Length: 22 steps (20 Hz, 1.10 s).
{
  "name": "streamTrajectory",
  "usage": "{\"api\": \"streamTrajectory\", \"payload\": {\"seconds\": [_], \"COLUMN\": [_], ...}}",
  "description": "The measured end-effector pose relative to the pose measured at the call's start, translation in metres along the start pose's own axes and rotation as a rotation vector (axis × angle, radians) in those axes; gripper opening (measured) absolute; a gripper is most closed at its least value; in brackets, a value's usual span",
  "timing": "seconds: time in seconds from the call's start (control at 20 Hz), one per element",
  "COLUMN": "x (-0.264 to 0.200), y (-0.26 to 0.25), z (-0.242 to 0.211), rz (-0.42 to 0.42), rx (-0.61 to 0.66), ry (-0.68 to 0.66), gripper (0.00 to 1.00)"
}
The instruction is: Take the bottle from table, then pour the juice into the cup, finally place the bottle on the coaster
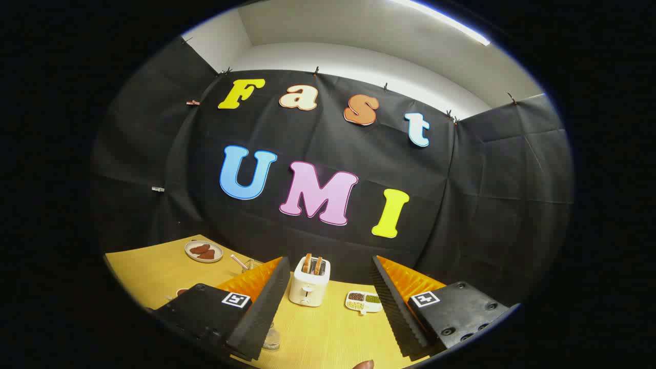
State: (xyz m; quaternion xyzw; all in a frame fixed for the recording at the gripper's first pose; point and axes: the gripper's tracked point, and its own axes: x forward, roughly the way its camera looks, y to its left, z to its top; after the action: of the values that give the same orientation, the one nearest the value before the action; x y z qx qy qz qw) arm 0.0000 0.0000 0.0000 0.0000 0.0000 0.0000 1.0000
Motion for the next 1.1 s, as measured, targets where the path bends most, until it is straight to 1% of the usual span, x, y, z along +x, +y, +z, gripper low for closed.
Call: {"api": "streamTrajectory", "payload": {"seconds": [0.8,0.95,1.1], "x": [-0.009,-0.011,-0.015], "y": [0.007,0.011,0.024], "z": [-0.01,-0.014,-0.028], "rz": [0.01,0.019,0.043], "rx": [0.017,0.03,0.044], "ry": [0.01,0.005,0.005], "gripper": [0.97,0.97,0.97]}}
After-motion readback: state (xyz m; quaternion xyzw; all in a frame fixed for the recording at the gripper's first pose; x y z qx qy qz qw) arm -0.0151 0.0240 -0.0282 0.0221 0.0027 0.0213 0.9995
